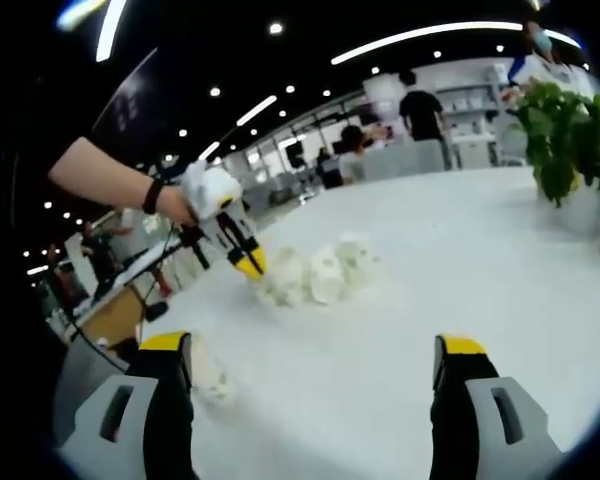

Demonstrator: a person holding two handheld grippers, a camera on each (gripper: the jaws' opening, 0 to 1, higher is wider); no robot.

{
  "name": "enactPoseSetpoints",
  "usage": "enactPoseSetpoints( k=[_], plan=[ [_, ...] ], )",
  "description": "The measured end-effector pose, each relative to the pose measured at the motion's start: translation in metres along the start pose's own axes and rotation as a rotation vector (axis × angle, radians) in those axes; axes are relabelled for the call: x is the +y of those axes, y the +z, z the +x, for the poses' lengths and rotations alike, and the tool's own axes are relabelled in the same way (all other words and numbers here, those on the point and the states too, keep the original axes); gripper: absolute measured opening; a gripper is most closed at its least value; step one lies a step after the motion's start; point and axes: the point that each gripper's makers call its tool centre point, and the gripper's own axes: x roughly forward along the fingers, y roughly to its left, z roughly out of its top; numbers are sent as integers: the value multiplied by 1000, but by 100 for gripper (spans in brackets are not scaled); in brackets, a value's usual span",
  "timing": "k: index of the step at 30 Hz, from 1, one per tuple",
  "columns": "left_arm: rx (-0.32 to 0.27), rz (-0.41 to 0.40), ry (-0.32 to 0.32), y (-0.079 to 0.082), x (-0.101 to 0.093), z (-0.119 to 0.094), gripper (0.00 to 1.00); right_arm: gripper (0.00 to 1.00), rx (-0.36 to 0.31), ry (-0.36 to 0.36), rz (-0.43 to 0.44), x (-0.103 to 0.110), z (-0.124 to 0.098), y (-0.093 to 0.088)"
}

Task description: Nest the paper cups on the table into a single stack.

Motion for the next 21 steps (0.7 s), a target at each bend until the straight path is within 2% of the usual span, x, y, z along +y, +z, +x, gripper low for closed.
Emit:
enactPoseSetpoints(
  k=[21],
  plan=[
    [-4,-18,14,2,2,-8,0,99,-8,-7,-7,1,-3,1]
  ],
)
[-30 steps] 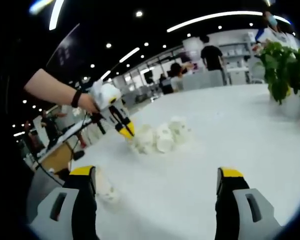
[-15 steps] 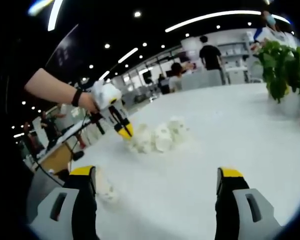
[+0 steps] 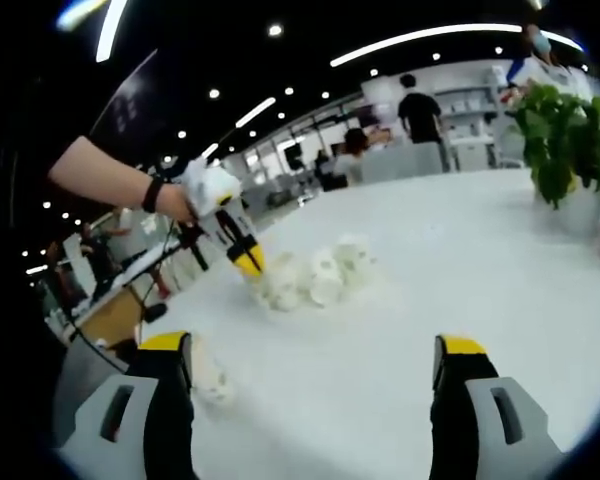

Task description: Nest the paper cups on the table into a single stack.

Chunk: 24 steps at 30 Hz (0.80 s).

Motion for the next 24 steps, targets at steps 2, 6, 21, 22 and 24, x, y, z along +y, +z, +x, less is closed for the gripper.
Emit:
enactPoseSetpoints(
  k=[2,6,21,22,24],
  plan=[
    [0,-7,-1,0,-1,-1,0,99,1,0,0,2,0,0],
    [-1,-10,0,3,-4,-5,0,99,-7,0,-2,4,-2,4],
    [-19,-16,22,14,-7,-19,0,99,-27,-9,-18,6,-13,11],
    [-20,-18,24,14,-8,-20,0,99,-27,-8,-21,7,-14,10],
    [-20,-18,27,14,-9,-22,0,99,-30,-7,-22,8,-15,11]
  ],
)
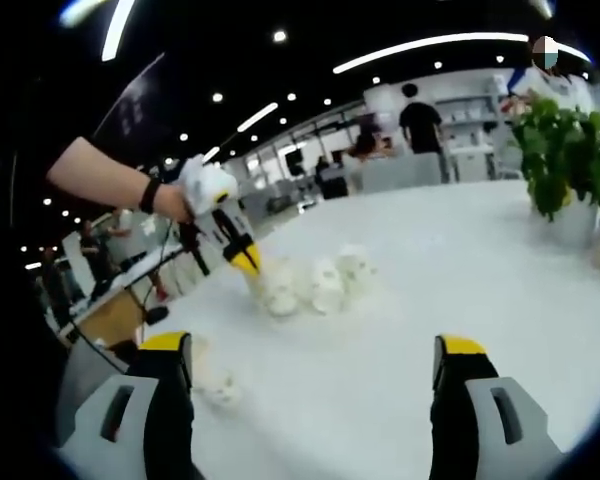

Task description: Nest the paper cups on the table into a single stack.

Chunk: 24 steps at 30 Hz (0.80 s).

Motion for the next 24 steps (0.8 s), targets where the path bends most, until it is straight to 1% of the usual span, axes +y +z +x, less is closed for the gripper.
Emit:
enactPoseSetpoints(
  k=[8,13,15,24],
  plan=[
    [3,1,16,5,-4,-11,0,99,-19,4,-8,4,-5,4],
    [7,6,21,8,-9,-17,0,98,-19,10,-20,7,-8,6],
    [3,19,24,10,-11,-20,0,98,-22,15,-23,9,-9,7],
    [6,20,31,17,-26,-33,0,98,-34,29,-36,15,-15,12]
  ],
)
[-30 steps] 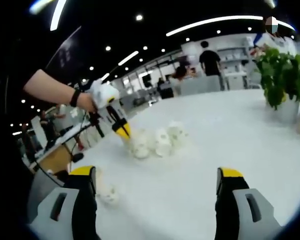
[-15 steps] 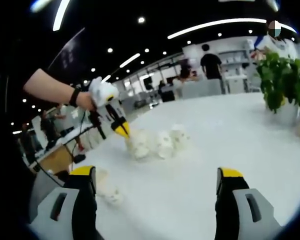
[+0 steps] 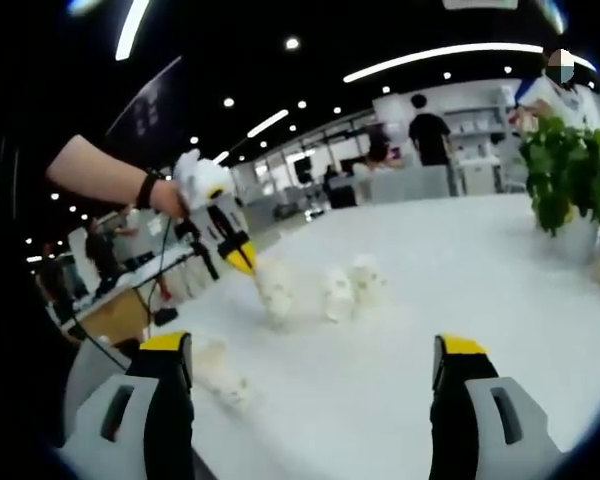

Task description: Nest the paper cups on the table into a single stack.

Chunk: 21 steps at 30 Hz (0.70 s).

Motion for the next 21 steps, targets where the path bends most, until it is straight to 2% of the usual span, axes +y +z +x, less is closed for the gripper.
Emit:
enactPoseSetpoints(
  k=[6,13,21],
  plan=[
    [-12,8,13,9,-9,-10,0,98,-10,5,-10,4,-5,4],
    [-9,27,11,13,-23,-14,0,98,1,16,-21,10,-9,0],
    [-39,66,31,27,-37,-22,0,98,-3,23,-23,14,-7,0]
  ],
)
